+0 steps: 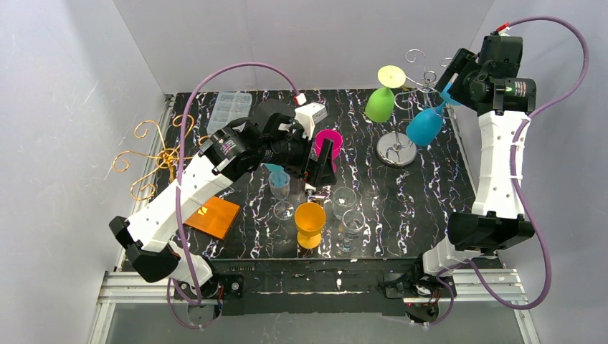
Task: Take the wine glass off the wine glass rack
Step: Pick up the wine glass from the wine rack.
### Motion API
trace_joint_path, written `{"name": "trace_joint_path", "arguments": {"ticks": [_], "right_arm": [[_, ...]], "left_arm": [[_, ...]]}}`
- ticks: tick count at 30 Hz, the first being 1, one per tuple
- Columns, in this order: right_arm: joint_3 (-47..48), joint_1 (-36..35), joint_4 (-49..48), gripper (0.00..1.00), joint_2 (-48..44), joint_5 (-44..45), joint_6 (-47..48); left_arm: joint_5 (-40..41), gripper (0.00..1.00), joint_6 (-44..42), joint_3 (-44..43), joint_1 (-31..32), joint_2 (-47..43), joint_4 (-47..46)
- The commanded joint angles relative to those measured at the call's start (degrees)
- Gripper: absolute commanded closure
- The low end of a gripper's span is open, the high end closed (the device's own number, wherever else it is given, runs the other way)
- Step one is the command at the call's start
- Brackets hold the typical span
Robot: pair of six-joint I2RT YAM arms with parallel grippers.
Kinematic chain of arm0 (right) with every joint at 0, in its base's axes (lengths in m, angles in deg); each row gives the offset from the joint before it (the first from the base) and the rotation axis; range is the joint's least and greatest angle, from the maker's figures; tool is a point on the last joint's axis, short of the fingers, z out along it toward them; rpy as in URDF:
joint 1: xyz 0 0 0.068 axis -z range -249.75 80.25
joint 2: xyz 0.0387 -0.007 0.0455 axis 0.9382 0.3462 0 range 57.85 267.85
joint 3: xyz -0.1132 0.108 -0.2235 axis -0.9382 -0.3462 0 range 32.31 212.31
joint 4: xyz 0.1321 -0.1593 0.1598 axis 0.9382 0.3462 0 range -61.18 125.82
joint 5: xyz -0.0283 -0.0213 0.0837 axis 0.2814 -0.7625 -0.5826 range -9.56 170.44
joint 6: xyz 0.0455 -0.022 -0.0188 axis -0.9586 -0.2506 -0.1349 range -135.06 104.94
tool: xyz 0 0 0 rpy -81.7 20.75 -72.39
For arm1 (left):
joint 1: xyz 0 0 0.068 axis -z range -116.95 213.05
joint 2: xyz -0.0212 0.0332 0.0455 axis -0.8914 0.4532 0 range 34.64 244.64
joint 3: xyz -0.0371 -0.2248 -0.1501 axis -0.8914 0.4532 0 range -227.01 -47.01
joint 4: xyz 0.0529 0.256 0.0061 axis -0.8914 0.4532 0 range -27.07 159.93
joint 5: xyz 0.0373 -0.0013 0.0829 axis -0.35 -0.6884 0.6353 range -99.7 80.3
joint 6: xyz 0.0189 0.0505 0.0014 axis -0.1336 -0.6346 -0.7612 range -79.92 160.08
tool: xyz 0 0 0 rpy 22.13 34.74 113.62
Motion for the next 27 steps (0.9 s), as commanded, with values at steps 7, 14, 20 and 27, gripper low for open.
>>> {"name": "trace_joint_path", "arguments": {"ticks": [7,14,20,27], "right_arm": [[-2.45,0.21,-2.9,0.51,-1.36,4.61,0.33],[-1.63,0.3,-1.44,0.51,-2.14,6.5,0.91],[-1.35,0.21,0.7,0.51,-3.66,8.67,1.9],[-2.85,0.28,2.72,0.51,-7.08,9.72,2.13]], "left_arm": [[-1.33,0.02,-0.06,-1.8,-0.25,-0.67,-0.21],[-1.3,0.02,-0.12,-1.71,-0.25,-0.74,-0.22],[-1.71,0.02,0.08,-1.64,-0.21,-0.56,-0.53],[-2.49,0.02,1.33,-1.75,-0.22,-0.14,-1.71]]}}
